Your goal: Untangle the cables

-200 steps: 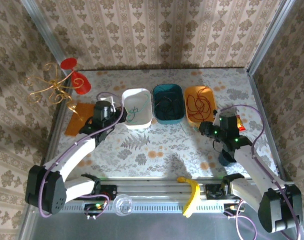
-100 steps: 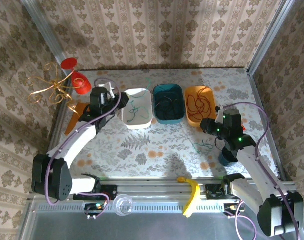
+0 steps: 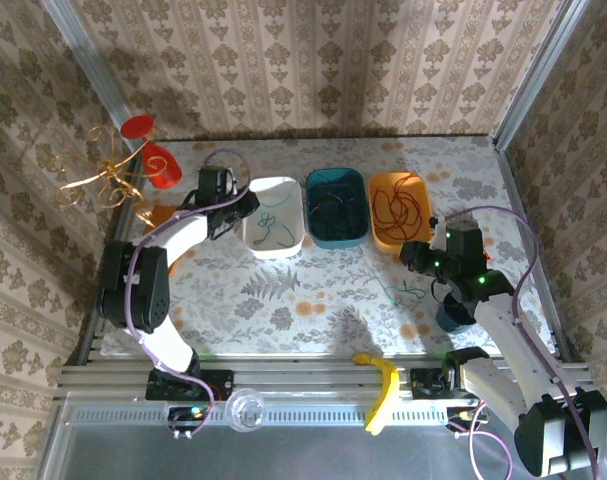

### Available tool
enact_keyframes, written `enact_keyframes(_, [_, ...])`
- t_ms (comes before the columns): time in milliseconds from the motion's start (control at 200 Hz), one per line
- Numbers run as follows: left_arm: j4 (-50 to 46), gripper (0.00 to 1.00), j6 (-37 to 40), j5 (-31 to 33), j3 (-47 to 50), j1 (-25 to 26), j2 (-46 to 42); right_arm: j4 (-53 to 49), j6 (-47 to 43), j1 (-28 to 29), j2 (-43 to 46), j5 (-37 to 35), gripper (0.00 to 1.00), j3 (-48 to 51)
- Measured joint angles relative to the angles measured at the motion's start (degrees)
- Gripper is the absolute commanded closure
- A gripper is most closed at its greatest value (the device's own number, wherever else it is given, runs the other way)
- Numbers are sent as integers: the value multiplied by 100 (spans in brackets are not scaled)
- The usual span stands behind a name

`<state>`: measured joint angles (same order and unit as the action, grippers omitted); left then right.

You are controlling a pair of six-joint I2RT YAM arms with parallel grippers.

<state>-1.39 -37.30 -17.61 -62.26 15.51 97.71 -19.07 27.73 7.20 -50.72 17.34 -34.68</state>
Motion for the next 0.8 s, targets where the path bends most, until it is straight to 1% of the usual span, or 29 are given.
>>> enact_keyframes(25, [-39,65,13,24,-31,22,22,-26,-42,9,0,-20,65,0])
enact_keyframes(85, [-133,57,94,98,-92,68,4,-90,-57,24,0,-57,61,0])
enact_keyframes(210, [-264,47,264,374,-286,219,-136,-168,-35,138,-2,-177,54,2])
enact_keyframes(330, [-291,45,417,704,-483,404,-422,-219,-52,505,-140,-372,49,2])
enact_keyframes(405, [-291,43,540,973,-503,551,-717,-232,-52,841,-369,-546,46,2])
enact_keyframes(510, [-229,42,614,1325,-439,730,-1064,-260,-55,1182,-778,-802,45,0])
enact_keyframes(645, [-122,41,610,1626,-48,789,-1397,-339,-50,1272,-1298,-1082,43,-42])
enact_keyframes(800, [-166,40,605,1851,396,789,-1453,-485,-96,1379,-1690,-1366,42,-201])
